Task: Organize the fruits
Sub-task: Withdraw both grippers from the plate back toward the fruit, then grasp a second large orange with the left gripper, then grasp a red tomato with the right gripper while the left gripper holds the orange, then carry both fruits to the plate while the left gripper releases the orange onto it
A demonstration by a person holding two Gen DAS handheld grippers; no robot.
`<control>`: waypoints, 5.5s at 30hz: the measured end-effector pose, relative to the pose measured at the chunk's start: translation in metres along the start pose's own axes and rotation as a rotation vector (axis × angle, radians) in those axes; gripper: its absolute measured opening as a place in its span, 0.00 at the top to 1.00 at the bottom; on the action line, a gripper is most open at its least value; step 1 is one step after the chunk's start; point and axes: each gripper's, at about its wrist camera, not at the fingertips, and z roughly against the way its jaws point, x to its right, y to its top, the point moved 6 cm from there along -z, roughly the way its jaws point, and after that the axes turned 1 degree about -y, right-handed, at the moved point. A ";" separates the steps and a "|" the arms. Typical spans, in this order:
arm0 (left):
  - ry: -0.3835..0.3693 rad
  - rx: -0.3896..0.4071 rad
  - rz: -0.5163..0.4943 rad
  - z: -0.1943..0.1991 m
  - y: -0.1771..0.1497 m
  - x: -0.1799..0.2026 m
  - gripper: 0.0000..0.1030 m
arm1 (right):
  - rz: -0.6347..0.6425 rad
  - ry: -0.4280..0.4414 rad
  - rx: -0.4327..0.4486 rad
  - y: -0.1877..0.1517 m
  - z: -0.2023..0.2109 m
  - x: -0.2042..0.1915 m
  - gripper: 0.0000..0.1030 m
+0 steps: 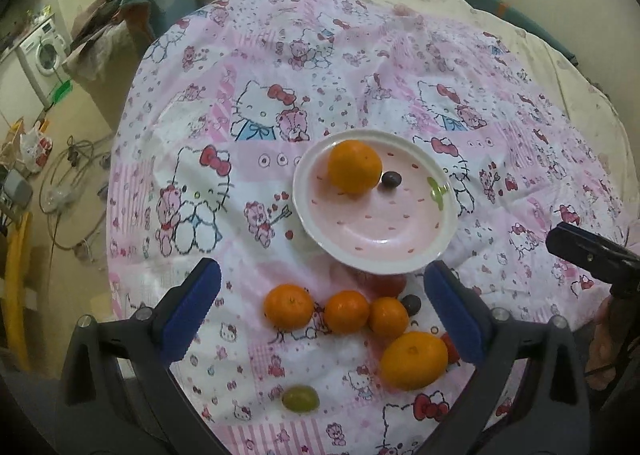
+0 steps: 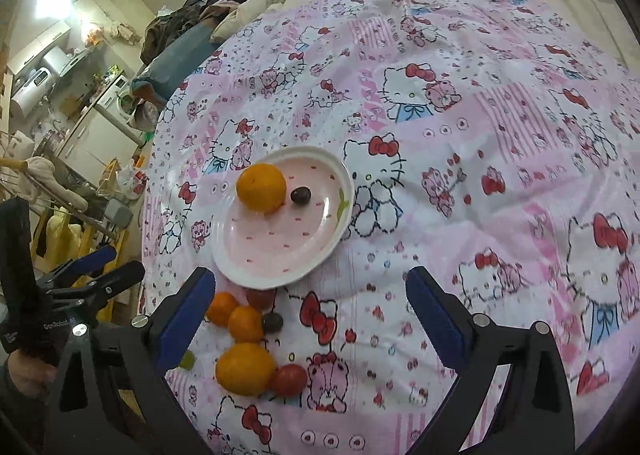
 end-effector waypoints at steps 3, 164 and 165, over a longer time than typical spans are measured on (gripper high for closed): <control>-0.006 -0.008 0.023 0.001 -0.009 -0.003 0.03 | -0.025 -0.001 0.012 -0.010 0.006 0.001 0.04; 0.039 -0.158 -0.045 -0.076 0.040 -0.003 0.48 | 0.042 0.023 -0.013 0.066 -0.045 0.002 0.67; 0.032 -0.167 -0.044 -0.080 0.039 -0.002 0.48 | 0.037 0.029 -0.023 0.067 -0.050 0.003 0.67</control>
